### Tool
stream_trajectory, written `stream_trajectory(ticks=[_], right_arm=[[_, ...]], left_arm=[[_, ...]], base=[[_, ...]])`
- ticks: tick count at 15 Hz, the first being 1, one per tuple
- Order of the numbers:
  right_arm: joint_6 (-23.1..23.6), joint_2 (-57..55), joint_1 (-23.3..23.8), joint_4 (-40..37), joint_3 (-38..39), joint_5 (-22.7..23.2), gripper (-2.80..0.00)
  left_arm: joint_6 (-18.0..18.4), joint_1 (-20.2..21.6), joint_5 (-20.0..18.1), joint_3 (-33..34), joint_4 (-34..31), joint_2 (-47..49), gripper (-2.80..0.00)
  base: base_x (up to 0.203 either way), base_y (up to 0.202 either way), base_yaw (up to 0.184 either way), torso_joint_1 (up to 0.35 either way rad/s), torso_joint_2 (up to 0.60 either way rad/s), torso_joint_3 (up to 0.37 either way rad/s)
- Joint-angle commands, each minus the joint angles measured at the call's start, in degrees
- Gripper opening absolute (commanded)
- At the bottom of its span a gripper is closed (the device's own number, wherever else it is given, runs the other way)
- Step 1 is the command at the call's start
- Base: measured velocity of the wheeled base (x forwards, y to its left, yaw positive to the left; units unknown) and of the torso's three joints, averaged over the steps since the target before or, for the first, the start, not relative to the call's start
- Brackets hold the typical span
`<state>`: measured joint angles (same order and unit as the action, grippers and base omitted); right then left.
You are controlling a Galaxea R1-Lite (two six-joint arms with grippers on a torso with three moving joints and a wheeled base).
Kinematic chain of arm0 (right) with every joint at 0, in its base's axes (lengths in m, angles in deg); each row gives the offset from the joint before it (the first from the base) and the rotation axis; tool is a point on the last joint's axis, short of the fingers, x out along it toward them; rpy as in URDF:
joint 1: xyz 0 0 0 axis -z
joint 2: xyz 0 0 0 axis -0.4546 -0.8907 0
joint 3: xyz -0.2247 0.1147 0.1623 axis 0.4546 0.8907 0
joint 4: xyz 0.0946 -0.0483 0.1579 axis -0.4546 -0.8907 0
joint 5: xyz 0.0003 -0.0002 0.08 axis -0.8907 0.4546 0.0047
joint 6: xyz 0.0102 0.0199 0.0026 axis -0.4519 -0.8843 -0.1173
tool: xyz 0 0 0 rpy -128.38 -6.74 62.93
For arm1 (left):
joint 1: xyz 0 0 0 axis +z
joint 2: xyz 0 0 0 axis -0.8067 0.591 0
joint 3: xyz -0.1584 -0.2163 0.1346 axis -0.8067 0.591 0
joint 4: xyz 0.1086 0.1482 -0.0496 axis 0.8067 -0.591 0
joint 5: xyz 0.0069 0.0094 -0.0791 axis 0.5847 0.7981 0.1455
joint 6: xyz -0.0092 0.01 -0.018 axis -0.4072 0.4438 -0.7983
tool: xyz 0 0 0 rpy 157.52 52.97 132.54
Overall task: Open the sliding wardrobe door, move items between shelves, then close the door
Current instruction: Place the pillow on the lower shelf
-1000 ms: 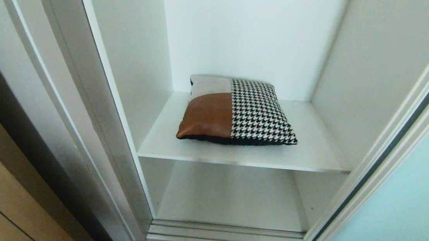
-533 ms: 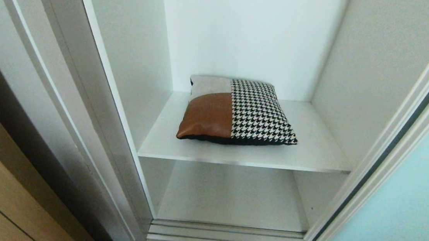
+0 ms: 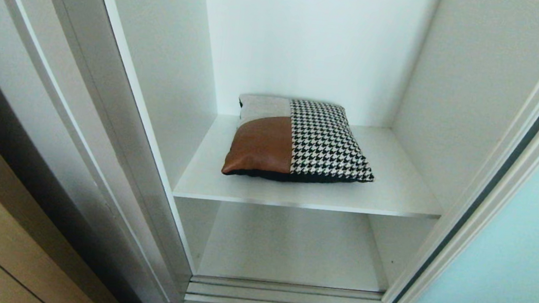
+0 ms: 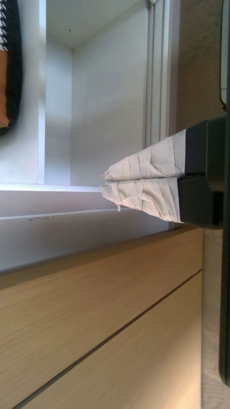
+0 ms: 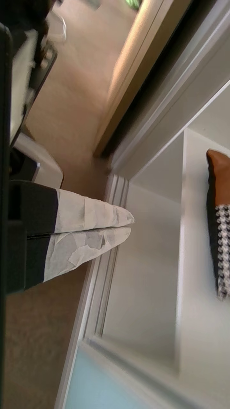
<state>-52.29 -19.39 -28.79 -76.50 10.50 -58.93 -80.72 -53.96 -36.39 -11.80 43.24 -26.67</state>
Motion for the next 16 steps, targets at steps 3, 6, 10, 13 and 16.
stream_trajectory(ticks=[3, 6, 10, 13, 16], right_arm=[[-3.97, -27.4, -1.63, 2.44, -11.17, 1.97, -2.8], [-5.65, -40.76, -1.92, 7.36, -15.66, 3.06, -2.8], [-6.69, -56.44, -3.02, 11.76, -25.53, 3.34, -2.8], [-6.96, -64.88, -3.42, 12.51, -32.37, 3.13, -0.48], [-6.81, -71.44, -3.05, 12.66, -38.44, 1.81, 0.0]], left_arm=[[0.08, 0.01, 0.0, 0.09, 0.01, 0.09, -2.8], [0.02, 0.01, 0.0, 0.09, 0.01, 0.09, -2.8], [0.02, 0.01, 0.0, 0.09, 0.01, 0.09, -2.8], [0.02, 0.01, 0.0, 0.09, 0.01, 0.09, -2.8], [0.02, 0.01, 0.0, 0.09, 0.01, 0.09, -2.8]], base=[[0.0, 0.0, 0.0, 0.0, 0.0, 0.0], [0.0, 0.0, 0.0, 0.0, 0.0, 0.0], [0.0, 0.0, 0.0, 0.0, 0.0, 0.0], [0.0, 0.0, 0.0, 0.0, 0.0, 0.0], [0.0, 0.0, 0.0, 0.0, 0.0, 0.0]])
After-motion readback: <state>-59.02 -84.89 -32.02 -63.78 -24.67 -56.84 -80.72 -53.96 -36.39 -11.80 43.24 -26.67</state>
